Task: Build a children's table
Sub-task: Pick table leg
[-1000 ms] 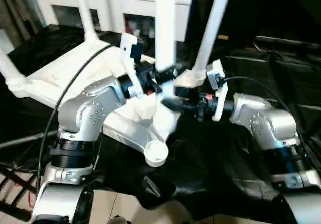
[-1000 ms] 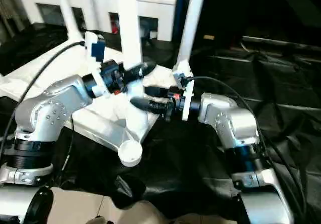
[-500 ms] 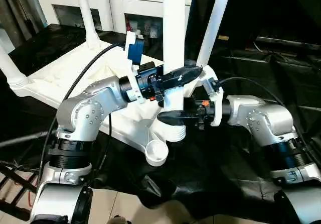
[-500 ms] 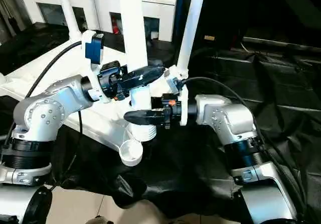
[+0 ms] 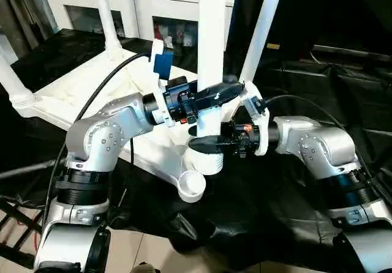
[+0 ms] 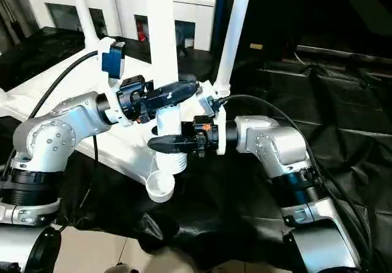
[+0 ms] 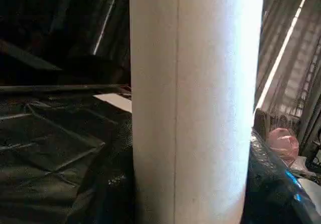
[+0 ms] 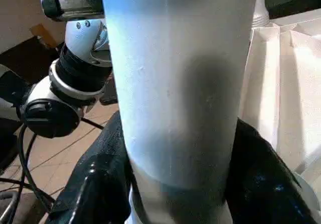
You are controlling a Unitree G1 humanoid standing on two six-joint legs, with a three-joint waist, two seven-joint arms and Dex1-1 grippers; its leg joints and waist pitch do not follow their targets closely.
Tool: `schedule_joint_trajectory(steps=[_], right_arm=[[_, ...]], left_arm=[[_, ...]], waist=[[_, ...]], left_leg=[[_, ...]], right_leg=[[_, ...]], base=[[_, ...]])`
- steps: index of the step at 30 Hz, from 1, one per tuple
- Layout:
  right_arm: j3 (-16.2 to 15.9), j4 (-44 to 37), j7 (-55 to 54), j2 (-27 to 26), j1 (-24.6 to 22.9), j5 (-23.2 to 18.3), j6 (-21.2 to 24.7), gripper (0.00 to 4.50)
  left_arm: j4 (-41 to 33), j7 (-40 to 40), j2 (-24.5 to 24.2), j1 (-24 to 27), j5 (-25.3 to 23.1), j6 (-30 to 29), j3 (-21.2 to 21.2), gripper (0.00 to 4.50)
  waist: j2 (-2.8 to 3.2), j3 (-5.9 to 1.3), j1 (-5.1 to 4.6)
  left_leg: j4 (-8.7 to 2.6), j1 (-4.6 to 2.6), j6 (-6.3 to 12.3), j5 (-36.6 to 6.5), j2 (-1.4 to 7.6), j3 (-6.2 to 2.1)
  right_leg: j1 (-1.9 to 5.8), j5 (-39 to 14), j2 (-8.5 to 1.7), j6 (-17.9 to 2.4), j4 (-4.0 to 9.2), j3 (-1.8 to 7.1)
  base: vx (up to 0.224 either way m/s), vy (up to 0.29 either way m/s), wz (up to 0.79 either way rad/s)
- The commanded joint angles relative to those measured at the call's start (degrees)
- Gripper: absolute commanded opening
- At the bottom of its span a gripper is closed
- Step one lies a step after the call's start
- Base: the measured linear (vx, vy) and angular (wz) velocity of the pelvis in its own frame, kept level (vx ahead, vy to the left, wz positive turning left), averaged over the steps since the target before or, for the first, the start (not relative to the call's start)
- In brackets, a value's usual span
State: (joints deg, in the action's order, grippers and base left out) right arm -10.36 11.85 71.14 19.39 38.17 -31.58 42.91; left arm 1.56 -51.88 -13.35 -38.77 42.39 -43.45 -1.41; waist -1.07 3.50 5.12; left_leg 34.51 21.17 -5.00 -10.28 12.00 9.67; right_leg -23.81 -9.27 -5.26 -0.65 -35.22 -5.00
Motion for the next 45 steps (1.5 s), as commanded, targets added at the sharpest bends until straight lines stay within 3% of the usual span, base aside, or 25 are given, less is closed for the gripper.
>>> schedule_joint_trajectory(steps=[1, 3, 4, 5, 13, 14, 19, 20, 22, 23, 26, 30, 32, 35, 40, 45], right_arm=[[0.3, -0.8, -1.6, 0.1, -0.3, 0.3, 0.3, 1.98], [0.4, -0.9, -1.8, 0.1, -0.4, 0.4, 0.2, 1.98], [0.4, -0.9, -1.9, 0.1, -0.4, 0.5, 0.1, 1.95], [0.4, -0.9, -2.1, 0.0, -0.5, 0.6, 0.0, 1.91], [0.3, -0.4, -2.6, -0.4, 0.0, 1.1, -0.7, 1.91], [0.2, -0.1, -2.7, -0.5, 0.2, 1.4, -1.1, 1.91], [0.0, 0.3, -3.0, -0.5, 0.6, 2.0, -1.8, 1.91], [0.0, 0.5, -3.2, -0.5, 0.7, 2.1, -2.0, 1.91], [-0.1, 0.5, -3.6, -0.5, 0.9, 2.4, -2.3, 1.91], [-0.2, 0.5, -3.7, -0.5, 1.1, 2.5, -2.5, 1.91], [-0.2, 0.5, -3.7, -0.5, 1.2, 2.6, -2.6, 1.91], [-0.3, 2.8, -5.7, -1.2, 2.1, 5.6, -6.3, 1.91], [-0.3, 3.2, -5.8, -1.4, 2.3, 5.7, -6.4, 2.60], [-0.1, 3.4, -5.6, -1.3, 2.8, 5.4, -5.6, 2.69], [-0.2, 3.4, -6.1, -0.9, 2.9, 6.2, -6.2, 3.23], [-0.2, 4.4, -5.3, 0.5, 3.7, 7.1, -5.4, 3.31]], left_arm=[[-1.1, 1.7, 0.9, -0.2, -1.2, 1.4, 0.8, 2.60], [-1.3, 2.9, 1.3, -0.1, -1.7, 2.0, 0.4, 2.65], [-1.3, 4.0, 1.6, -0.1, -2.0, 2.2, 0.1, 2.76], [-1.7, 5.0, 1.8, 0.1, -2.8, 3.6, 0.0, 2.96], [-1.3, 7.4, 2.9, 0.0, -2.9, 4.2, -1.2, 3.12], [-0.9, 8.2, 3.4, 0.0, -3.3, 4.7, -1.3, 2.83], [0.3, 10.8, 5.1, -0.3, -3.4, 5.4, -2.2, 2.57], [0.6, 11.6, 5.8, -0.5, -3.3, 5.8, -2.7, 2.35], [0.6, 12.4, 6.6, -0.6, -2.9, 6.2, -2.9, 2.31], [0.6, 12.7, 6.9, -0.6, -2.8, 6.3, -3.0, 2.21], [0.6, 12.9, 7.1, -0.7, -2.7, 6.4, -3.1, 2.00], [0.7, 13.8, 7.7, -0.8, -2.9, 6.9, -3.4, 1.90], [0.6, 13.8, 7.7, -0.8, -2.8, 6.9, -3.5, 1.85], [0.5, 13.5, 7.6, -0.8, -3.2, 7.3, -3.3, 1.84], [0.6, 13.6, 7.6, -1.0, -3.4, 7.9, -3.2, 1.84], [0.9, 12.9, 7.2, -0.8, -4.4, 8.7, -2.2, 1.84]], waist=[[-0.51, -4.53, 0.08], [-0.37, -4.57, 0.11], [-0.91, -4.60, 0.09], [-0.63, -4.58, 0.24], [-0.80, -4.57, 0.21], [-0.67, -4.57, 0.20], [-0.87, -4.58, 0.18], [-0.93, -4.58, 0.18], [-0.95, -4.64, 0.20], [-1.29, -4.64, 0.11], [-1.11, -4.62, 0.18], [-1.27, -4.60, 0.08], [-1.24, -4.56, 0.05], [-1.03, -4.66, 0.11], [-1.09, -4.60, 0.10], [-1.18, -4.68, 0.09]], left_leg=[[-3.70, -0.28, 0.58, -7.8, 0.72, 0.36], [-3.66, -0.25, 0.67, -7.4, 0.75, 0.31], [-3.61, -0.19, 0.80, -6.9, 0.70, 0.41], [-3.66, -0.15, 0.75, -6.7, 0.73, 0.31], [-3.60, -0.21, 0.84, -6.8, 0.71, 0.36], [-3.59, -0.21, 0.81, -6.8, 0.72, 0.34], [-3.53, -0.11, 0.81, -6.8, 0.67, 0.36], [-3.54, -0.16, 0.87, -6.7, 0.67, 0.37], [-3.45, -0.13, 0.96, -6.5, 0.68, 0.37], [-3.46, -0.11, 1.14, -6.4, 0.69, 0.45], [-3.46, -0.13, 1.39, -6.2, 0.68, 0.40], [-3.44, -0.06, 1.11, -6.6, 0.67, 0.41], [-3.47, -0.14, 1.28, -6.6, 0.68, 0.38], [-3.43, -0.23, 1.42, -6.0, 0.72, 0.39], [-3.47, -0.20, 1.37, -6.5, 0.70, 0.39], [-3.46, -0.28, 1.15, -6.6, 0.72, 0.38]], right_leg=[[3.93, -11.1, -2.33, -11.5, 3.53, 2.54], [3.98, -10.7, -2.39, -11.4, 3.47, 2.57], [4.04, -10.4, -2.35, -11.3, 3.53, 2.58], [4.05, -10.6, -2.43, -11.2, 3.40, 2.57], [3.95, -10.8, -2.38, -10.9, 3.45, 2.56], [3.94, -10.8, -2.38, -10.9, 3.43, 2.56], [4.03, -10.8, -2.39, -10.9, 3.50, 2.55], [3.99, -10.8, -2.35, -10.8, 3.50, 2.55], [4.02, -10.3, -2.41, -11.0, 3.48, 2.55], [4.03, -10.2, -2.35, -11.0, 3.53, 2.56], [3.99, -10.3, -2.36, -10.9, 3.47, 2.54], [3.97, -11.2, -2.45, -10.7, 3.53, 2.51], [3.94, -11.2, -2.36, -10.6, 3.51, 2.53], [3.93, -9.4, -2.34, -11.1, 3.32, 2.57], [3.98, -9.5, -2.32, -11.3, 3.36, 2.55], [4.03, -9.5, -2.30, -11.1, 3.38, 2.57]], base=[[0.000, 0.000, 0.00], [0.000, 0.000, 0.00], [0.000, 0.000, 0.00], [0.000, 0.000, 0.00], [0.000, 0.000, 0.00], [0.000, 0.000, 0.00], [0.000, 0.000, 0.00], [0.000, 0.000, 0.00], [0.000, 0.000, 0.00], [0.000, 0.000, 0.00], [0.000, 0.000, 0.00], [0.000, 0.000, 0.00], [0.000, 0.000, 0.00], [0.000, 0.000, 0.00], [0.000, 0.000, 0.00], [0.000, 0.000, 0.00]])
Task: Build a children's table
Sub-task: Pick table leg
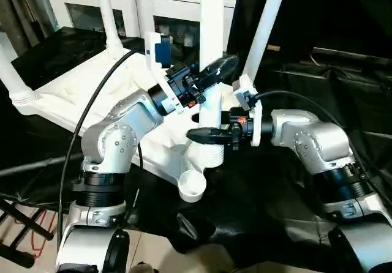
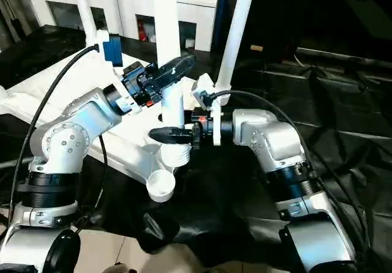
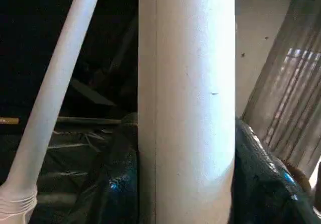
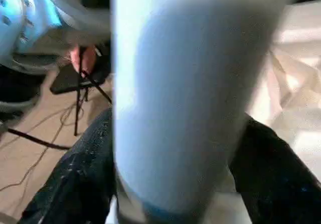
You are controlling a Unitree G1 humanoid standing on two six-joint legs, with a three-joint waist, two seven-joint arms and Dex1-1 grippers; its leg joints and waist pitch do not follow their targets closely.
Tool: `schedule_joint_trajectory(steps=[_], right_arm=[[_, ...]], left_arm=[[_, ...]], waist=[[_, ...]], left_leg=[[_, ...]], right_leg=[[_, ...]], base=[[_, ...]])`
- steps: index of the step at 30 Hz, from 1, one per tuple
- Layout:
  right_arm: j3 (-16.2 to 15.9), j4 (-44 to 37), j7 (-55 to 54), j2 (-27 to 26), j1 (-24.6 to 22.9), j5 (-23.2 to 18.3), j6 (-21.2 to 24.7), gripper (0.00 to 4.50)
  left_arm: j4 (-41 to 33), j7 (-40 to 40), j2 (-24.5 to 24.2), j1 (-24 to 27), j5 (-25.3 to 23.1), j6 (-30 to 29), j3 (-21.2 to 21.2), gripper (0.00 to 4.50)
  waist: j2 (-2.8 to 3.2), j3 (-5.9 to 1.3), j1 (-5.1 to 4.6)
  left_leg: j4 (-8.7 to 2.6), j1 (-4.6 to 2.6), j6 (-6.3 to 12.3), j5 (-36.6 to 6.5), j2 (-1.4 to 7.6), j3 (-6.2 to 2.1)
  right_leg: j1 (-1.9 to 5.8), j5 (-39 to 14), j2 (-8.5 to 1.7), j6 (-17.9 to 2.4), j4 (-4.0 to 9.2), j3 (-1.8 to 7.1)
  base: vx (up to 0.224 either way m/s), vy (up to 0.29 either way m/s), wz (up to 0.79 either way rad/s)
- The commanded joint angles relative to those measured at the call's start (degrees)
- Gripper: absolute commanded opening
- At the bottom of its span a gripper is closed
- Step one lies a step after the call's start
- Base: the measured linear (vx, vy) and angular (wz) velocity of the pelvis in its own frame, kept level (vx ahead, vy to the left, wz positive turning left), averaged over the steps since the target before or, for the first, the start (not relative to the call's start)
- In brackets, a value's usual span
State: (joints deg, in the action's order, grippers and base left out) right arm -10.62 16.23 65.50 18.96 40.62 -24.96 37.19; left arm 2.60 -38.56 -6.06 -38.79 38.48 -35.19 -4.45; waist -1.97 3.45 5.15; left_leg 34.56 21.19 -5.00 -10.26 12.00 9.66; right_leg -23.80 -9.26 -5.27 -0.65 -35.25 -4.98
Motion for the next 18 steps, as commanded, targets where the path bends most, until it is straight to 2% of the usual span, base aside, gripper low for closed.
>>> schedule_joint_trajectory(steps=[1, 2, 3, 4, 5, 18], right_arm=[[0.0, 0.2, 0.3, 1.1, 1.3, 0.5, 0.8, 3.31], [-0.1, 0.3, 0.3, 1.2, 1.4, 0.5, 1.0, 3.31], [-0.3, 0.5, 0.4, 1.4, 1.5, 0.6, 1.7, 3.31], [-0.6, 0.8, 0.5, 1.7, 1.7, 0.6, 2.4, 3.31], [-0.9, 1.2, 0.4, 1.9, 1.9, 0.8, 2.8, 3.31], [-0.6, 2.7, -0.1, 0.8, 2.5, 0.0, 5.8, 3.31]], left_arm=[[-0.1, -0.5, -0.1, -0.8, -0.4, 0.5, 1.0, 1.84], [-0.1, -0.5, -0.1, -0.8, -0.4, 0.5, 1.0, 1.84], [-0.1, -0.6, -0.1, -0.8, -0.5, 0.5, 1.1, 1.84], [-0.1, -0.8, -0.2, -0.8, -0.6, 0.6, 1.2, 1.84], [0.0, -0.9, -0.2, -0.8, -0.7, 0.7, 1.4, 1.84], [-0.4, -1.9, -0.2, -0.4, -0.9, 1.0, 2.4, 1.84]], waist=[[-0.36, -4.64, 0.02], [-0.35, -4.64, 0.03], [-0.58, -4.67, -0.01], [-0.44, -4.65, 0.01], [-0.66, -4.67, 0.03], [-0.52, -4.67, -0.03]], left_leg=[[-3.50, -0.22, 1.19, -6.5, 0.69, 0.38], [-3.49, -0.23, 1.26, -6.4, 0.69, 0.39], [-3.45, -0.21, 1.37, -6.3, 0.68, 0.43], [-3.49, -0.22, 1.47, -6.2, 0.70, 0.39], [-3.44, -0.21, 1.58, -6.1, 0.68, 0.41], [-3.46, -0.28, 1.33, -6.3, 0.74, 0.41]], right_leg=[[4.07, -9.3, -2.28, -11.1, 3.36, 2.55], [4.06, -9.1, -2.28, -11.1, 3.34, 2.56], [4.07, -9.0, -2.29, -11.2, 3.34, 2.57], [4.06, -9.0, -2.27, -11.3, 3.30, 2.54], [4.09, -9.1, -2.28, -11.4, 3.27, 2.53], [4.03, -8.9, -2.31, -11.7, 3.28, 2.56]], base=[[0.000, 0.000, 0.00], [0.000, 0.000, 0.00], [0.000, 0.000, 0.00], [0.000, 0.000, 0.00], [0.000, 0.000, 0.00], [0.000, 0.000, 0.00]])
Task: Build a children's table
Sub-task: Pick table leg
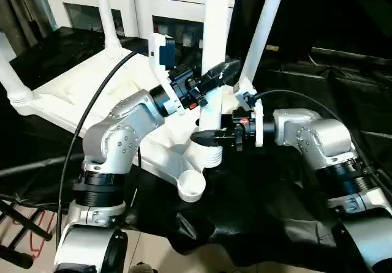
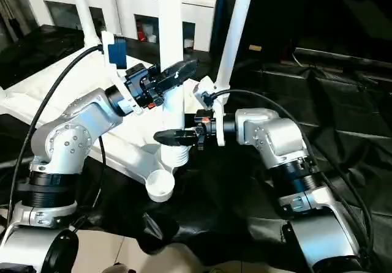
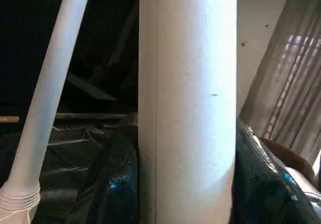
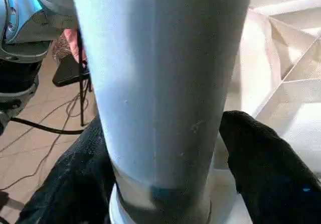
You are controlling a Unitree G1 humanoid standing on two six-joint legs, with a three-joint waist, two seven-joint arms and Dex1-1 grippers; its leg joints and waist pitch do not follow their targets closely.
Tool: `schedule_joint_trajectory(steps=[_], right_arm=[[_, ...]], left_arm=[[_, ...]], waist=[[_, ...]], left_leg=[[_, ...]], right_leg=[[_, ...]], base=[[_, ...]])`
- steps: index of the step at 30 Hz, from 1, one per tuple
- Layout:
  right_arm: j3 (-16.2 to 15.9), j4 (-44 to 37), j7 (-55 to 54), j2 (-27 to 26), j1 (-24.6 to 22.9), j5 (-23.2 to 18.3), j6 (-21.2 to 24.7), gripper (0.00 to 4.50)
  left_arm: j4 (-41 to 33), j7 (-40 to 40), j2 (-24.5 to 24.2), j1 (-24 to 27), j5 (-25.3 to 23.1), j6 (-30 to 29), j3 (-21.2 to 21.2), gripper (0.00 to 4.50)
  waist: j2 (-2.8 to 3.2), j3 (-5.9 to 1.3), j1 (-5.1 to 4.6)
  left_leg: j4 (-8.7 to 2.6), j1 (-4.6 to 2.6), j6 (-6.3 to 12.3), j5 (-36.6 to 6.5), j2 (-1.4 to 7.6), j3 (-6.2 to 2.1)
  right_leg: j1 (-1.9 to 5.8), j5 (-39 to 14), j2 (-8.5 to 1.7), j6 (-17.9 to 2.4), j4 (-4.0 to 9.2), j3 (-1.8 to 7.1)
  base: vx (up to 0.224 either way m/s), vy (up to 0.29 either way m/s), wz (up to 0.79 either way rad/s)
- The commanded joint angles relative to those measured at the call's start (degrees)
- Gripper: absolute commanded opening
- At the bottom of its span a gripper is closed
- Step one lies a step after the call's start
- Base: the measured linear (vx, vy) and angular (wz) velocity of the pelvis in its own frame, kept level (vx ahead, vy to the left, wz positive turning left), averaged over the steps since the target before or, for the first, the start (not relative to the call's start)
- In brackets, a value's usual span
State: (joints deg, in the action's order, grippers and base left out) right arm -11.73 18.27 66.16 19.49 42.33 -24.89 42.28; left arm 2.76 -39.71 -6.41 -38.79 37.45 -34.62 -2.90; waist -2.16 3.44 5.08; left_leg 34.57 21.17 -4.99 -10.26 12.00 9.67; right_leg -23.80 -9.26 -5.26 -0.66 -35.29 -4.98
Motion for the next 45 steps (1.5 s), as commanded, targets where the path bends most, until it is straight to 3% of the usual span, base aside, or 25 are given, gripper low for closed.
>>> schedule_joint_trajectory(steps=[1, 2, 6, 12, 18, 21, 23, 25, 26, 27, 29, 30, 31, 33, 37, 39, 40, 41, 42, 45], right_arm=[[0.7, 0.8, -0.8, 0.1, 0.8, -0.4, 1.2, 3.12], [0.9, 1.1, -0.9, -0.1, 0.9, -0.6, 1.7, 3.00], [1.4, 1.6, -0.9, -0.5, 0.8, -1.2, 2.8, 2.81], [1.8, 1.8, -1.1, -0.9, 0.7, -1.4, 3.3, 2.11], [1.9, 1.8, -1.5, -1.0, 0.6, -1.6, 3.1, 2.00], [2.0, 1.5, -1.7, -1.1, 0.3, -1.5, 2.4, 1.99], [2.2, 1.2, -1.9, -1.3, -0.1, -1.5, 1.9, 1.98], [2.9, 0.6, -2.4, -1.7, -0.7, -1.8, 1.3, 1.97], [3.3, 0.3, -2.7, -2.0, -1.0, -2.0, 1.0, 1.97], [3.7, 0.2, -3.1, -2.3, -1.3, -2.2, 0.5, 1.94], [4.0, 0.2, -3.3, -2.5, -1.5, -2.3, 0.1, 1.93], [4.7, -0.1, -3.9, -3.0, -1.7, -2.6, -0.6, 1.93], [6.1, -0.4, -5.3, -4.1, -2.2, -3.3, -1.5, 1.93], [7.4, -0.6, -6.8, -5.1, -2.7, -3.9, -2.5, 1.92], [10.9, 0.0, -15.4, -8.6, -4.6, -1.9, -8.3, 1.91], [12.3, 2.1, -20.9, -9.7, -4.8, 0.5, -12.3, 1.91], [13.1, 3.6, -24.3, -10.2, -5.2, 2.2, -15.7, 1.91], [13.1, 3.9, -25.2, -10.3, -5.5, 2.9, -17.1, 1.91], [13.0, 4.0, -25.9, -10.2, -6.1, 4.0, -19.0, 1.91], [12.8, 3.3, -28.8, -9.7, -7.9, 6.2, -19.8, 1.91]], left_arm=[[-0.5, -0.8, 0.2, -0.4, 0.1, 0.5, 0.9, 1.84], [-0.4, -0.8, 0.2, -0.5, 0.0, 0.5, 0.9, 1.84], [-0.1, -0.9, 0.4, -0.7, -0.1, 0.7, 0.9, 1.84], [-0.5, -0.9, 0.5, -0.4, 0.2, 0.5, 1.0, 1.84], [-0.9, -1.1, 0.2, -0.1, 0.3, 0.2, 1.0, 1.84], [-0.1, 0.5, -0.5, 0.0, -2.8, 2.3, 1.6, 1.84], [0.4, 0.6, -0.9, 0.2, -3.1, 2.2, 1.6, 2.54], [0.4, 0.8, -0.3, 0.2, -1.8, 2.7, 0.0, 2.57], [0.4, 0.8, 0.0, 0.1, -2.0, 4.4, -0.6, 2.63], [1.0, 1.1, 0.8, -0.2, -2.3, 7.0, -1.5, 2.63], [1.4, 1.3, 1.3, -0.5, -2.6, 8.9, -2.0, 2.96], [2.1, 1.8, 2.3, -0.9, -2.5, 11.3, -3.2, 2.96], [2.7, 2.7, 3.3, -1.7, -1.3, 12.4, -5.0, 2.99], [3.3, 3.7, 3.9, -2.5, -0.9, 13.8, -6.3, 2.99], [4.9, 6.9, 3.7, -3.8, -1.7, 17.4, -9.1, 2.99], [5.1, 4.1, 0.2, -2.2, -5.0, 17.2, -6.4, 2.99], [5.0, -1.1, -4.4, 0.2, -9.6, 18.0, -1.8, 2.99], [4.9, -3.3, -6.4, 1.2, -11.6, 18.5, 0.3, 2.99], [4.8, -6.9, -9.7, 2.9, -14.9, 19.4, 3.6, 2.99], [5.1, -16.0, -18.2, 7.0, -21.3, 22.1, 11.0, 2.99]], waist=[[-0.31, -4.64, 0.05], [-0.09, -4.67, 0.05], [-0.18, -4.71, 0.05], [-0.19, -4.71, 0.05], [0.00, -4.72, 0.08], [-0.06, -4.74, 0.05], [0.22, -4.75, 0.09], [0.25, -4.75, 0.05], [0.43, -4.73, 0.01], [0.25, -4.75, 0.07], [0.23, -4.79, 0.07], [0.67, -4.85, 0.15], [0.46, -4.77, 0.04], [0.61, -4.86, 0.07], [0.65, -4.80, 0.05], [0.54, -4.82, -0.12], [0.63, -4.82, -0.05], [0.70, -4.79, -0.13], [1.03, -4.67, -0.34], [1.29, -4.78, -0.34]], left_leg=[[-3.46, -0.26, 1.27, -6.4, 0.75, 0.41], [-3.46, -0.25, 1.17, -6.4, 0.74, 0.37], [-3.48, -0.29, 1.11, -6.3, 0.76, 0.35], [-3.47, -0.26, 0.96, -6.4, 0.76, 0.36], [-3.48, -0.35, 0.75, -6.5, 0.78, 0.35], [-3.52, -0.35, 0.90, -6.2, 0.83, 0.30], [-3.49, -0.34, 0.64, -6.3, 0.77, 0.31], [-3.49, -0.32, 0.59, -6.7, 0.74, 0.33], [-3.54, -0.29, 0.48, -6.9, 0.74, 0.28], [-3.52, -0.27, 0.48, -7.0, 0.75, 0.26], [-3.54, -0.27, 0.37, -7.1, 0.73, 0.26], [-3.51, -0.36, 0.25, -7.0, 0.72, 0.19], [-3.52, -0.26, 0.34, -7.2, 0.68, 0.30], [-3.57, -0.38, 0.20, -7.7, 0.74, 0.21], [-3.69, -0.42, -0.50, -8.5, 0.74, 0.12], [-3.79, -0.47, -0.92, -7.9, 0.64, 0.15], [-3.89, -0.57, -0.96, -7.7, 0.67, 0.09], [-3.94, -0.54, -1.09, -7.9, 0.66, 0.06], [-3.98, -0.95, -1.74, -9.0, 0.64, 0.20], [-4.18, -1.01, -1.91, -7.8, 0.71, 0.13]], right_leg=[[4.01, -9.0, -2.34, -11.7, 3.33, 2.56], [4.02, -8.9, -2.35, -11.7, 3.28, 2.56], [4.10, -8.4, -2.32, -11.8, 3.25, 2.55], [4.11, -8.2, -2.36, -11.9, 3.23, 2.55], [4.04, -8.0, -2.33, -11.9, 3.23, 2.56], [4.07, -7.3, -2.32, -12.0, 3.18, 2.54], [4.07, -7.2, -2.34, -12.1, 3.15, 2.55], [4.10, -7.0, -2.31, -12.1, 3.19, 2.57], [4.12, -7.0, -2.30, -12.1, 3.24, 2.55], [4.16, -7.0, -2.38, -12.2, 3.36, 2.55], [4.21, -6.7, -2.32, -12.3, 3.31, 2.52], [4.23, -6.4, -2.34, -12.4, 3.16, 2.51], [4.21, -6.3, -2.32, -12.3, 3.35, 2.56], [4.12, -6.6, -2.33, -12.4, 3.28, 2.49], [4.13, -7.6, -2.40, -11.8, 3.38, 2.43], [3.94, -8.0, -2.25, -10.9, 3.26, 2.41], [3.84, -8.9, -2.40, -10.4, 3.42, 2.40], [3.74, -10.0, -2.45, -9.7, 3.48, 2.38], [3.46, -12.2, -2.28, -8.5, 3.63, 2.50], [3.43, -9.0, -2.07, -8.9, 3.08, 2.60]], base=[[0.000, 0.000, 0.00], [0.000, 0.000, 0.00], [0.000, 0.000, 0.00], [0.000, 0.000, 0.00], [0.000, 0.000, 0.00], [0.000, 0.000, 0.00], [0.000, 0.000, 0.00], [0.000, 0.000, 0.00], [0.000, 0.000, 0.00], [0.000, 0.000, 0.00], [0.000, 0.000, 0.00], [0.000, 0.000, 0.00], [0.000, 0.000, 0.00], [0.000, 0.000, 0.00], [0.000, 0.000, 0.00], [0.000, 0.000, 0.00], [0.000, 0.000, 0.00], [0.000, 0.000, 0.00], [0.000, 0.000, 0.00], [0.000, 0.000, 0.00]])
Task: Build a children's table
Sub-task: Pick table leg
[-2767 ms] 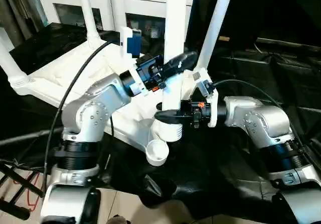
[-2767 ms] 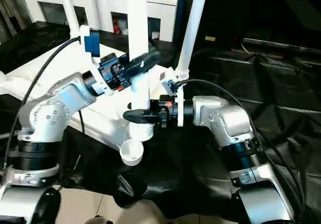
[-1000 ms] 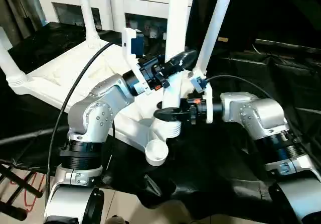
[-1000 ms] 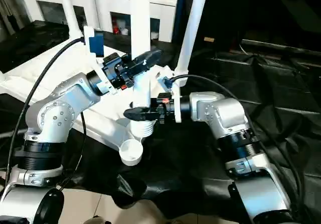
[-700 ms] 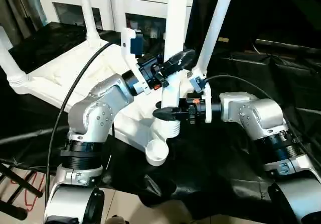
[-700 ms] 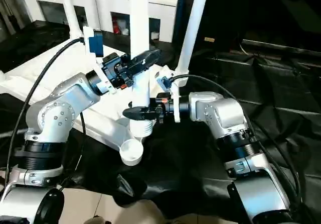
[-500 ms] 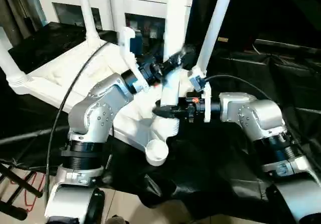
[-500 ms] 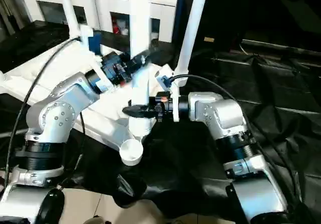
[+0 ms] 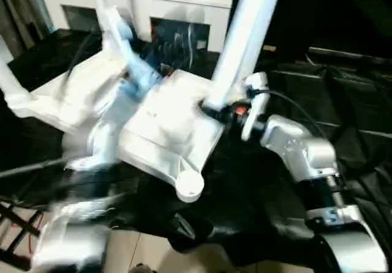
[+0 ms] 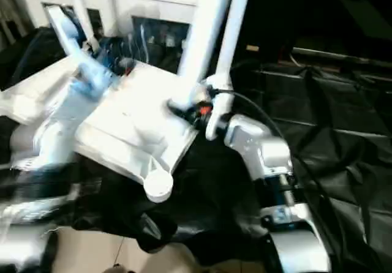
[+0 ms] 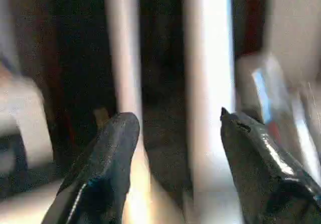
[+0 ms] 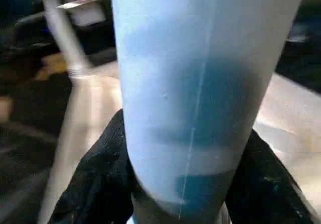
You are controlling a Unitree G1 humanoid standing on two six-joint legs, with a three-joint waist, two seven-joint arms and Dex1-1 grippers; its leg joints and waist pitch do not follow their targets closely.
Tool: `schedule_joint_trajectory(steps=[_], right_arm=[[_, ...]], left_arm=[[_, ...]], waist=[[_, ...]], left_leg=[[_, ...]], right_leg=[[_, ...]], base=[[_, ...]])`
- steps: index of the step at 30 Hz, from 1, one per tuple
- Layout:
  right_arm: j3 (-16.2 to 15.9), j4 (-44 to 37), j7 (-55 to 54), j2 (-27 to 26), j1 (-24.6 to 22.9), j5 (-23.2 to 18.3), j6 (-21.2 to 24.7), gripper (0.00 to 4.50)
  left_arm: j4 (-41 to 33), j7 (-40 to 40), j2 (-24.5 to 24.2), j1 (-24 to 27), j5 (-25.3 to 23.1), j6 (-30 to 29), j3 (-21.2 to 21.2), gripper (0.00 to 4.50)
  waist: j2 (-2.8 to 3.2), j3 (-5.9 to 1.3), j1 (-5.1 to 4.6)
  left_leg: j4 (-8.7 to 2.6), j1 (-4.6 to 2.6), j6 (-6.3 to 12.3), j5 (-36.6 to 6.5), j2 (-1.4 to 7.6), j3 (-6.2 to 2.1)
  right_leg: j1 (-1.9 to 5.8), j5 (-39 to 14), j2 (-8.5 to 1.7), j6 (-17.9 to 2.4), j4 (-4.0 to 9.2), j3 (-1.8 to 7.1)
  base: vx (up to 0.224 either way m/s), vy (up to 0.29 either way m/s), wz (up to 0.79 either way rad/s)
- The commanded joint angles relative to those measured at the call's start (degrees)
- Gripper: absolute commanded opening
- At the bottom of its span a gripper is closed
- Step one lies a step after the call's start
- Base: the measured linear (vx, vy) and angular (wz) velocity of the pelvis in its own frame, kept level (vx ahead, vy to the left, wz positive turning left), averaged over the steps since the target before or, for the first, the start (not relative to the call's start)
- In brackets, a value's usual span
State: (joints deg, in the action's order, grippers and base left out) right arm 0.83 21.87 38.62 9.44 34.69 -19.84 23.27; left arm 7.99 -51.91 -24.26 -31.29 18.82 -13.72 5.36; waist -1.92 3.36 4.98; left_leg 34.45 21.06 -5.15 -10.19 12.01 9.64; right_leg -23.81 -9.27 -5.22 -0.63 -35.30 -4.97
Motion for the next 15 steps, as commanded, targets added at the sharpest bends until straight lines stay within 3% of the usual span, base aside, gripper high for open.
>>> schedule_joint_trajectory(steps=[1, 2, 4, 7, 8, 11, 12, 15], right_arm=[[0.1, -0.4, -1.4, 0.4, -0.5, 1.4, -0.9, 1.91], [0.1, -0.6, -1.6, 0.3, -0.8, 1.6, -1.1, 1.91], [0.5, -0.9, -1.7, 0.2, -1.4, 1.3, -1.1, 1.91], [0.3, -0.8, -2.0, 0.4, -2.1, 1.6, -2.0, 1.91], [0.1, -0.6, -2.2, 0.5, -2.3, 1.9, -2.8, 1.91], [0.0, -0.6, -2.3, 0.6, -2.5, 2.4, -3.4, 1.91], [-0.3, -0.8, -2.2, 0.8, -2.6, 2.8, -3.4, 1.91], [-0.4, -0.9, -2.0, 0.8, -2.7, 3.1, -3.3, 1.91]], left_arm=[[-0.3, -4.9, -1.1, -0.1, -2.6, 0.9, 3.1, 2.99], [-0.3, -5.8, -1.5, 0.2, -2.4, 0.9, 3.4, 2.99], [0.0, -9.6, -4.3, 1.3, -2.5, 0.4, 5.0, 2.99], [2.1, -14.1, -8.3, 2.1, -4.8, 2.8, 8.1, 2.99], [3.3, -16.1, -10.0, 2.2, -6.5, 4.3, 9.6, 2.81], [8.7, -18.1, -11.3, 0.6, -11.1, 9.6, 11.5, 2.63], [12.1, -19.1, -11.8, -0.7, -13.3, 12.1, 12.4, 2.63], [13.6, -20.2, -12.6, -1.4, -14.1, 13.0, 13.5, 2.25]], waist=[[1.07, -4.72, -0.24], [1.32, -4.61, -0.15], [1.15, -4.55, -0.05], [1.02, -4.20, -0.26], [1.03, -4.13, -0.37], [1.27, -4.05, -0.48], [1.22, -4.16, -0.44], [1.37, -4.21, -0.43]], left_leg=[[-4.07, -0.90, -1.78, -7.7, 0.70, 0.22], [-4.09, -1.05, -2.12, -8.5, 0.75, 0.33], [-4.21, -0.90, -2.36, -10.1, 0.72, 0.27], [-4.42, -0.88, -2.47, -13.0, 0.63, 0.21], [-4.49, -0.95, -2.57, -14.1, 0.61, 0.18], [-4.49, -1.08, -2.90, -14.8, 0.48, 0.24], [-4.58, -0.97, -2.99, -14.5, 0.47, 0.07], [-4.57, -1.13, -3.37, -15.0, 0.63, 0.10]], right_leg=[[3.46, -8.1, -2.13, -9.3, 3.00, 2.64], [3.29, -7.2, -2.13, -10.4, 2.96, 2.70], [3.48, -7.6, -2.29, -11.3, 2.87, 2.69], [3.48, -12.0, -2.43, -10.6, 3.46, 2.78], [3.34, -14.5, -2.42, -9.4, 3.68, 2.89], [3.05, -15.9, -2.23, -8.4, 4.01, 3.01], [3.24, -15.6, -2.26, -8.3, 3.97, 2.99], [3.07, -14.2, -2.35, -9.6, 3.56, 3.07]], base=[[0.000, 0.000, 0.00], [0.000, 0.000, 0.00], [0.000, 0.000, 0.00], [0.000, 0.000, 0.00], [0.000, 0.000, 0.00], [0.000, 0.000, 0.00], [0.000, 0.000, 0.00], [0.000, 0.000, 0.00]])
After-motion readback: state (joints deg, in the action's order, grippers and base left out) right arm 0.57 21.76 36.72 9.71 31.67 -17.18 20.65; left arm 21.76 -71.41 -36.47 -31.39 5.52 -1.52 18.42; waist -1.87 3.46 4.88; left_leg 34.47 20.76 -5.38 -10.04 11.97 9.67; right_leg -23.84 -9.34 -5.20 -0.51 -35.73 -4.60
